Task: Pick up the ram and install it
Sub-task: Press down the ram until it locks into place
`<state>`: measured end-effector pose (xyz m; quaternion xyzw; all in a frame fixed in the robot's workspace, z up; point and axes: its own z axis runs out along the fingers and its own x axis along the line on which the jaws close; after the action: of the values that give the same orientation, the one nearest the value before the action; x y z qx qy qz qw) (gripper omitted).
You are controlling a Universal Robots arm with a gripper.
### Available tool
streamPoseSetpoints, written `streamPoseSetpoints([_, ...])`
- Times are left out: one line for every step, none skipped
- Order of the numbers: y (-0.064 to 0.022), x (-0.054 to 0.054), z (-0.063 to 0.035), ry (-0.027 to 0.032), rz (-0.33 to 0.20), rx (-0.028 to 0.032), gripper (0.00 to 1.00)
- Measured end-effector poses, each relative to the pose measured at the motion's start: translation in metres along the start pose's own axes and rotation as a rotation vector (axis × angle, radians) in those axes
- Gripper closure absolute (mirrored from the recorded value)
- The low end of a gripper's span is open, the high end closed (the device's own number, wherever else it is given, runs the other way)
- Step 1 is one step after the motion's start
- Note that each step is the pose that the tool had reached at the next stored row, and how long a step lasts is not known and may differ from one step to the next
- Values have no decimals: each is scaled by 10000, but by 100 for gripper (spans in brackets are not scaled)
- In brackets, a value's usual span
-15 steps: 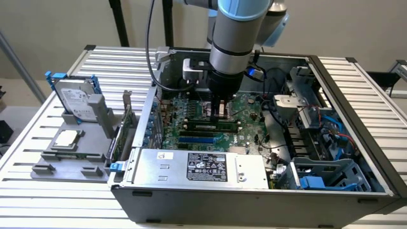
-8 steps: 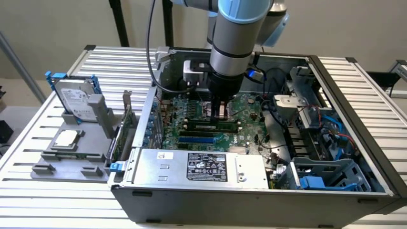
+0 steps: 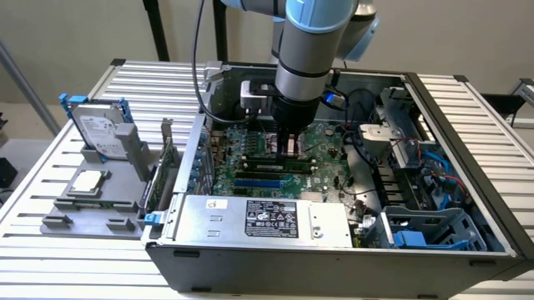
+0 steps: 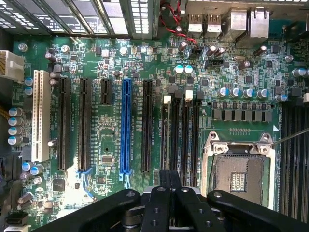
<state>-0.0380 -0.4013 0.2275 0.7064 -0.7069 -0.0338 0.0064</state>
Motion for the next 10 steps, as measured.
streamPoseSetpoints([-4, -3, -36, -14, -2, 8, 89])
streamPoseSetpoints([-7, -3, -87, 3, -2, -8, 89])
streamPoseSetpoints([-9, -3, -136, 13, 0, -21, 89])
streamPoseSetpoints([-11, -5, -168, 8, 0, -26, 89])
streamPoseSetpoints([-12, -5, -186, 12, 0, -30, 89])
streamPoseSetpoints([-12, -5, -187, 11, 1, -29, 89])
streamPoseSetpoints([-13, -5, -187, 11, 2, -30, 89])
streamPoseSetpoints([-13, -5, -187, 10, 2, -30, 89])
streamPoseSetpoints([-13, -5, -188, 11, 2, -30, 89])
streamPoseSetpoints([-13, -5, -187, 11, 1, -30, 89])
